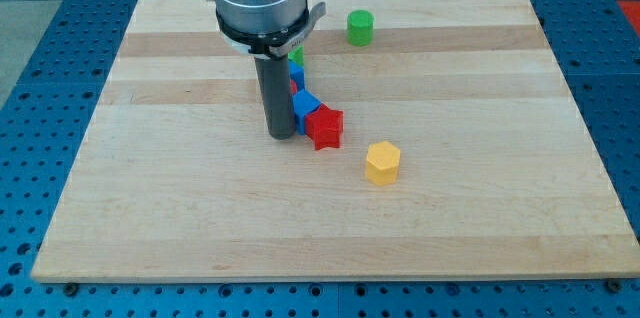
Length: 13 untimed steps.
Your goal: Slide the red star up and right a bit
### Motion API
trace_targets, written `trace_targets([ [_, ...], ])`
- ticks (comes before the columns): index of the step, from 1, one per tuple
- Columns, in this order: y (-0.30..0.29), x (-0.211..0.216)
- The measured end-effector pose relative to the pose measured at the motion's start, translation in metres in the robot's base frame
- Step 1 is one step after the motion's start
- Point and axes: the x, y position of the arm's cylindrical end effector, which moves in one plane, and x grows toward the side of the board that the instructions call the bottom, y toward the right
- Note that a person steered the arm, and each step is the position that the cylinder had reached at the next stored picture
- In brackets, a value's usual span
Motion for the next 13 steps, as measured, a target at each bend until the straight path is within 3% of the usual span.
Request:
trace_targets([
  [4, 0.011, 0.027],
  [7, 0.047, 0.027],
  [13, 0.056, 0.013],
])
